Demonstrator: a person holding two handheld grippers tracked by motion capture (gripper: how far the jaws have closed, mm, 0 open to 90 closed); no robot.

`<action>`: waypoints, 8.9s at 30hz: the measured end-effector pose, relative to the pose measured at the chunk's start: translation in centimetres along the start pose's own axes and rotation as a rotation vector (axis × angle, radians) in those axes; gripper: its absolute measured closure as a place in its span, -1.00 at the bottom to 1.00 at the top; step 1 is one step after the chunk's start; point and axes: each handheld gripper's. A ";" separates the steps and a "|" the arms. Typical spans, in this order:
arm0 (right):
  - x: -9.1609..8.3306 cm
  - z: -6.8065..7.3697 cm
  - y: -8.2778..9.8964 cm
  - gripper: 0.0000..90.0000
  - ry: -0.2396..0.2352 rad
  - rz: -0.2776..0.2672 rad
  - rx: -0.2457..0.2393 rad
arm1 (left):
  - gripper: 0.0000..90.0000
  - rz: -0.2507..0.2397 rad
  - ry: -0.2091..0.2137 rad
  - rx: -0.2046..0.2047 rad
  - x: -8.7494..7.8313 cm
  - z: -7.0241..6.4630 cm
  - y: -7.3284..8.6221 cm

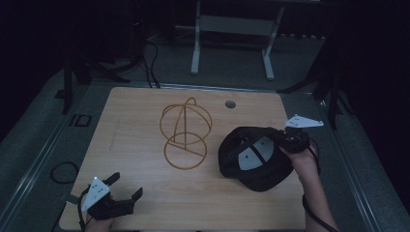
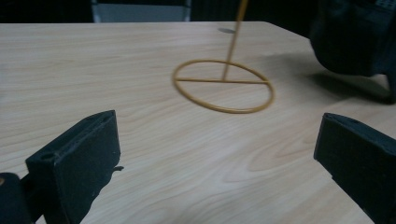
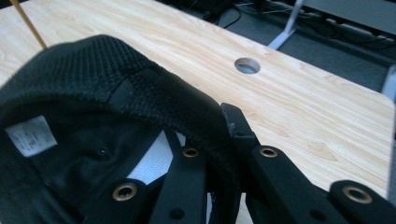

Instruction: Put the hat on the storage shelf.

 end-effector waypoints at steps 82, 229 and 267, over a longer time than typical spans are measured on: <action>-7.5 7.6 5.9 0.92 -0.109 -0.129 0.045 | 0.96 -0.057 0.294 0.098 13.9 -14.5 -10.2; -4.4 6.8 -12.3 0.97 -0.093 -0.337 -0.086 | -0.94 -0.017 0.100 0.053 3.8 -0.5 -2.0; 5.7 15.4 -13.7 0.96 -0.288 -0.157 -0.168 | -0.89 -0.006 0.041 0.046 3.2 0.7 -0.3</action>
Point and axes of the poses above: each handheld gripper's, and its own axes: x roughly forward along the jaws, y roughly out of its underside, z roughly to its left, and after that the axes turned 6 degrees about -z, right-handed
